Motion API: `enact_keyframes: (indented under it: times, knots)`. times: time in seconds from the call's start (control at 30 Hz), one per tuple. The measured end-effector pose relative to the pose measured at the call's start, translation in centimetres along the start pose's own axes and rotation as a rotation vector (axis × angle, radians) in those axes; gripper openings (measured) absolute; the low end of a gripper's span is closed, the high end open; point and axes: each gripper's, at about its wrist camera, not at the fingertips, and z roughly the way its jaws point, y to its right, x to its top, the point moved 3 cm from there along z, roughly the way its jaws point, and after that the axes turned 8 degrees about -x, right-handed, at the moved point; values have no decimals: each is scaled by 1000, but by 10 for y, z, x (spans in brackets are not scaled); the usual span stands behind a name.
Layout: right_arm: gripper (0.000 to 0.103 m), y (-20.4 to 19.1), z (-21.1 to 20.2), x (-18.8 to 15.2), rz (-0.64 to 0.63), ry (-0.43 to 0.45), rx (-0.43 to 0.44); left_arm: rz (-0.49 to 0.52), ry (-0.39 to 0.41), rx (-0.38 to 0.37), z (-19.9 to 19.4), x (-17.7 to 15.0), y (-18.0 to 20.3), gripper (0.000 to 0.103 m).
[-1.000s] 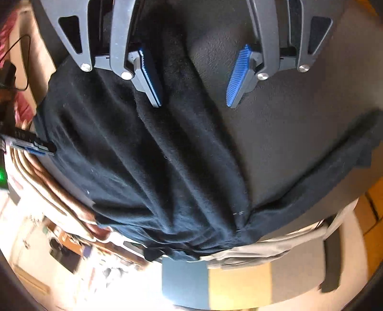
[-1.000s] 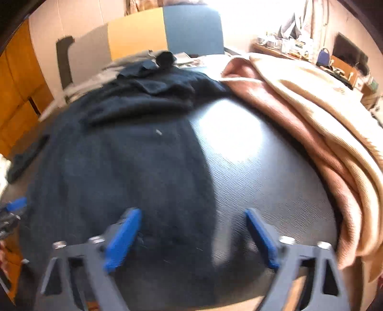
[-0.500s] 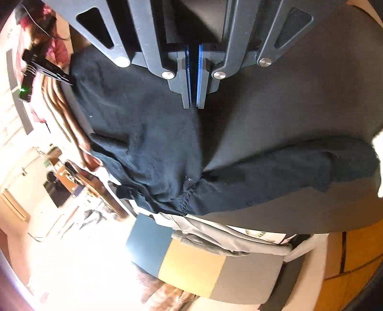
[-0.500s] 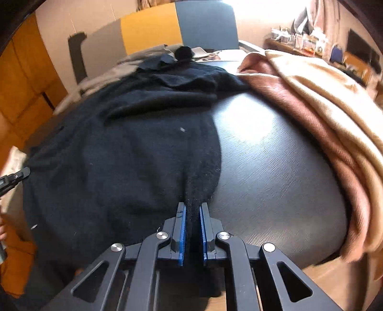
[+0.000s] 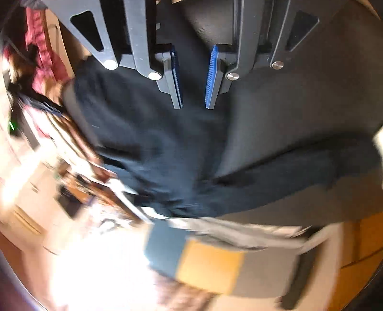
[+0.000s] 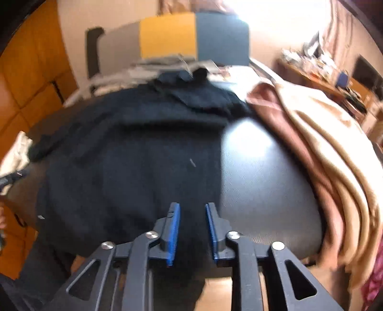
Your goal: Fold clothes
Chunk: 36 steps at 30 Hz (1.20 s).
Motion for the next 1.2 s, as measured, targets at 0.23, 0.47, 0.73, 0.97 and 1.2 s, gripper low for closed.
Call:
enact_keyframes:
  times: [0.23, 0.47, 0.73, 0.97, 1.2]
  knots:
    - [39, -36, 58, 9, -73, -90, -3, 152, -199, 117, 53, -18, 21, 20]
    - [46, -15, 53, -33, -32, -120, -56, 40, -224, 95, 47, -39, 4, 20]
    - [57, -23, 48, -26, -18, -119, -35, -125, -80, 162, -11, -9, -63, 22]
    - [76, -77, 36, 22, -86, 5, 82, -376, 60, 332, -72, 30, -174, 40]
    - [77, -157, 66, 51, -191, -8, 207, -418, 219, 408, -109, 58, -216, 46]
